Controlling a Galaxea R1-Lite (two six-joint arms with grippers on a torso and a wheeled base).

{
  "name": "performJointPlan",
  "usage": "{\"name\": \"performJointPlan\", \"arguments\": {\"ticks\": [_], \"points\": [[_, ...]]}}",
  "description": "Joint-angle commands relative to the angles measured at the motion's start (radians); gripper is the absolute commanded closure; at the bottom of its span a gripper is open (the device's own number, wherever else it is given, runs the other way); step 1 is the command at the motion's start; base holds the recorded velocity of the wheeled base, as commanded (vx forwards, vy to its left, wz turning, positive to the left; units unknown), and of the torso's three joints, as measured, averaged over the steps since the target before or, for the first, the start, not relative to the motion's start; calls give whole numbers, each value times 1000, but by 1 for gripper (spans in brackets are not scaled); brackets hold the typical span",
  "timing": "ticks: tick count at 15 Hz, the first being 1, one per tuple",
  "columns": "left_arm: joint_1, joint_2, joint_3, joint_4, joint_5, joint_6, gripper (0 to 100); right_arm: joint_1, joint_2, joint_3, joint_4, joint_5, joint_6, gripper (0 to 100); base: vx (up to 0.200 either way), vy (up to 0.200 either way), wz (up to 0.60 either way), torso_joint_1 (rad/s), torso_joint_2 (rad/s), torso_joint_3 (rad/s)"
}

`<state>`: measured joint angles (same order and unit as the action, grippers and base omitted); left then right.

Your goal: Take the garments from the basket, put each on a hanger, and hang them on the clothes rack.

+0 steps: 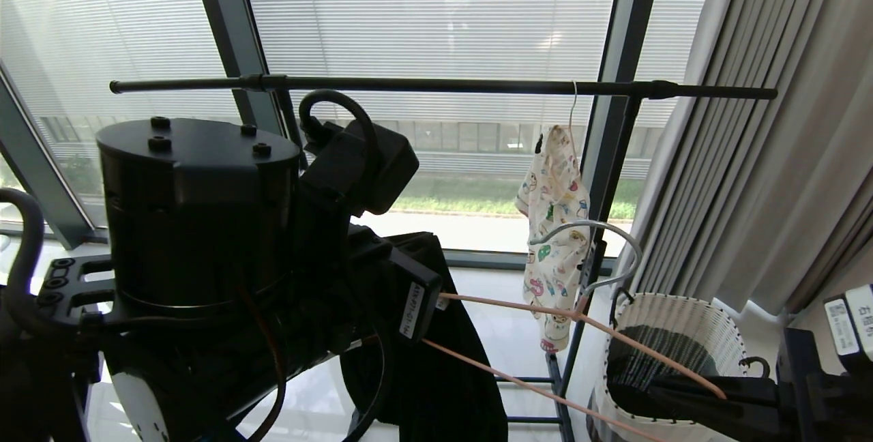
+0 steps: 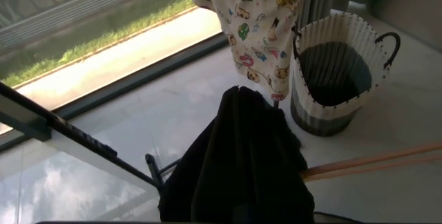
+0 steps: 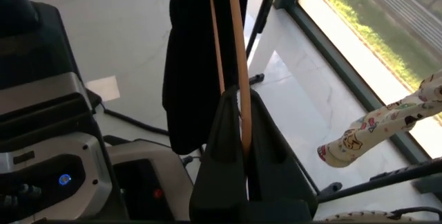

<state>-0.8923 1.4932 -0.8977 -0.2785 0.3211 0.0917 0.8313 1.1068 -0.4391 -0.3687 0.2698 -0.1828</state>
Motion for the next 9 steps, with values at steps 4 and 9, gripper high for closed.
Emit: {"name": "performJointPlan", "arguments": {"ticks": [4,9], "points": [[-31,-7,-15,-1,0,-1,100,6,208,-4,-185,-1,31,100,0,0,0,0,0,0],[-73,-1,-56,-1,0,-1,100,42,323,-67,-210,-1,88,100,0,0,0,0,0,0]]}}
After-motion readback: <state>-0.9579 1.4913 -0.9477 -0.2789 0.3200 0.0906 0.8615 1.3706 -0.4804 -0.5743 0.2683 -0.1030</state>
